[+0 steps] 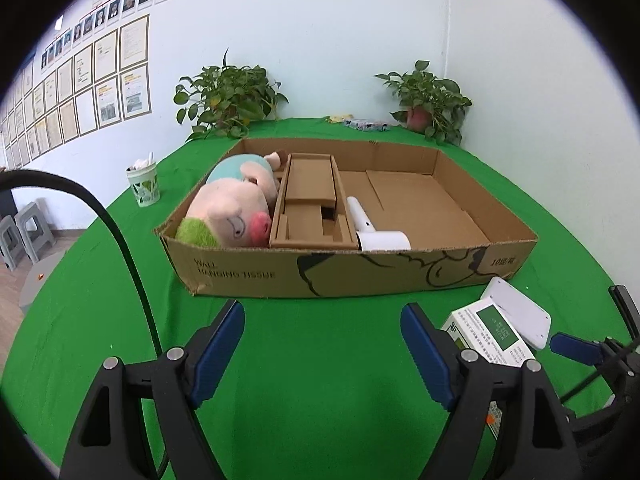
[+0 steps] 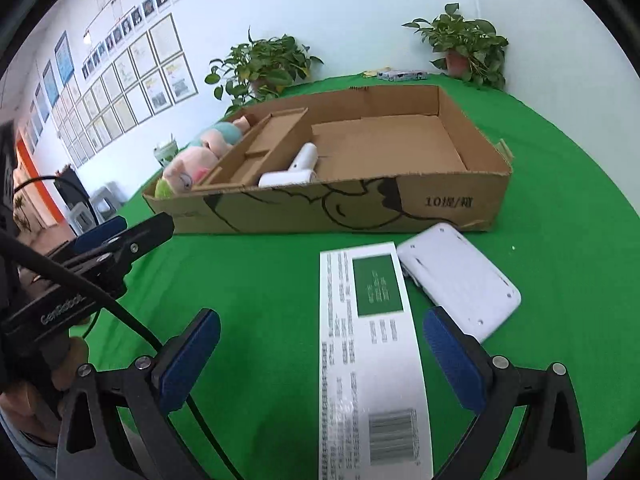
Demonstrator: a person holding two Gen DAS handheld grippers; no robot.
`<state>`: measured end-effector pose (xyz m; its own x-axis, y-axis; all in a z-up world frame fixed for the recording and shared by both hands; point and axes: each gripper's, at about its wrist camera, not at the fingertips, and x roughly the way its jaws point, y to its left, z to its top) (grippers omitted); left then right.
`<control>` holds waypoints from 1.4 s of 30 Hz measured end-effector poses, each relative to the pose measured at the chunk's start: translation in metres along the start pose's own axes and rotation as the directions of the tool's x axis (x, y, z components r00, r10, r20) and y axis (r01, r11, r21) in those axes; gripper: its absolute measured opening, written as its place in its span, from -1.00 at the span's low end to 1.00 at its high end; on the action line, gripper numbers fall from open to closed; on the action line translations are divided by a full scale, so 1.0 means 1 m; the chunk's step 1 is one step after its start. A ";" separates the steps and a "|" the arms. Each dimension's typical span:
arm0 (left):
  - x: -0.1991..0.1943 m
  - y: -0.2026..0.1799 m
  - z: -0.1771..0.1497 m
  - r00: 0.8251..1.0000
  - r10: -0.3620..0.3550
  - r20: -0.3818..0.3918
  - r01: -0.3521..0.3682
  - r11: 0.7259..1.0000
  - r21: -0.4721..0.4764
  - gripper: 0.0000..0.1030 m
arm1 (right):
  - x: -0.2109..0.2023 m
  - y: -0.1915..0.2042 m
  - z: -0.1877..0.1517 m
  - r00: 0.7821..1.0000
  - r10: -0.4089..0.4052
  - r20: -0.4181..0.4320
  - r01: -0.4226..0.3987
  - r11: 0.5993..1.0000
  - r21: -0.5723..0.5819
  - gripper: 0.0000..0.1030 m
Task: Organize objects
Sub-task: 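Move the right gripper to the white-and-green medicine box and grasp it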
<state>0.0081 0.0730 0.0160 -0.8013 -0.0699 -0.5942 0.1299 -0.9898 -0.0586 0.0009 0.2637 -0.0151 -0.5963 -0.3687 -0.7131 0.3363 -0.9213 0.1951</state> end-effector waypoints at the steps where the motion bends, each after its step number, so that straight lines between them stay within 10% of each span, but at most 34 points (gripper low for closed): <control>1: 0.000 0.000 -0.003 1.000 -0.008 0.003 0.008 1.000 -0.004 0.56 | -0.001 0.000 -0.003 1.000 0.012 0.001 -0.012 1.000 0.002 0.98; 10: 0.018 -0.012 -0.014 0.989 -0.098 -0.110 0.099 0.995 0.004 0.56 | 0.000 -0.015 -0.023 0.988 0.148 -0.034 -0.143 0.982 0.121 0.98; 16: 0.045 -0.018 -0.018 0.934 -0.262 -0.244 0.250 0.965 -0.079 0.54 | -0.007 0.019 -0.044 0.997 -0.076 0.013 0.077 0.966 -0.248 0.98; 28: 0.073 -0.048 -0.033 0.824 -0.433 -0.366 0.407 0.901 -0.150 0.54 | 0.013 -0.007 -0.057 0.982 -0.080 -0.173 0.049 0.983 -0.178 0.64; 42: 0.064 -0.024 -0.040 0.806 -0.447 -0.388 0.397 0.894 -0.206 0.54 | 0.017 0.016 -0.060 0.979 0.044 -0.198 -0.079 0.982 -0.172 0.34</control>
<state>-0.0223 0.0970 -0.0528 -0.4774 0.4346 -0.7637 -0.0822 -0.8874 -0.4536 0.0397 0.2504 -0.0639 -0.4243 -0.3773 -0.8232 0.5031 -0.8541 0.1322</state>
